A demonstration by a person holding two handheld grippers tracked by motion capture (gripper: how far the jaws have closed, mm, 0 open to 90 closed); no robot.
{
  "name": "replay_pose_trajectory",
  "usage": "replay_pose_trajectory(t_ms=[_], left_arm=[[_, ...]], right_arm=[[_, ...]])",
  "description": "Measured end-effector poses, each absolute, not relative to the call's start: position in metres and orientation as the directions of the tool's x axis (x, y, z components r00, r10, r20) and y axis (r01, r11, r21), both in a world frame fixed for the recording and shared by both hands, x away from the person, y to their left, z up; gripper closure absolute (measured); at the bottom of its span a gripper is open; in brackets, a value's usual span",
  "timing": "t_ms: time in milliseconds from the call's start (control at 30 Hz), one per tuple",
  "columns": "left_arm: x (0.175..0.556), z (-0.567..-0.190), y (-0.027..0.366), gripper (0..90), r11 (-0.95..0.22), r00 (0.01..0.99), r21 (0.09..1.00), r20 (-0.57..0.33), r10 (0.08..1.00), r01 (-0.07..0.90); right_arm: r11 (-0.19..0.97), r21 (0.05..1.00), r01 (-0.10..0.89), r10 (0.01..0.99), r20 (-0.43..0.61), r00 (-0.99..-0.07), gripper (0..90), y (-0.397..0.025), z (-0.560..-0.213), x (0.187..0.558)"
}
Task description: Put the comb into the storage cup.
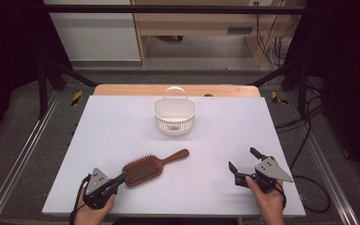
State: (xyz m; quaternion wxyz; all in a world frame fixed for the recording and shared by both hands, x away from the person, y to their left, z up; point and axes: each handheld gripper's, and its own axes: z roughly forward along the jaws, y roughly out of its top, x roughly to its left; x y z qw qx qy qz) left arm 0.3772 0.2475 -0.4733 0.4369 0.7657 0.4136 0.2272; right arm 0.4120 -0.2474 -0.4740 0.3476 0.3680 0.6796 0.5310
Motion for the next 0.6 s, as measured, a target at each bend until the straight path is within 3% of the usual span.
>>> replay_pose_trajectory(t_ms=[600], left_arm=[[0.408,-0.476,0.253,89.8,-0.254,0.522,0.864,-0.011,0.853,0.434]], right_arm=[[0.183,0.973,0.141,0.861,-0.089,-0.5,6.0,-0.243,-0.476,0.413]])
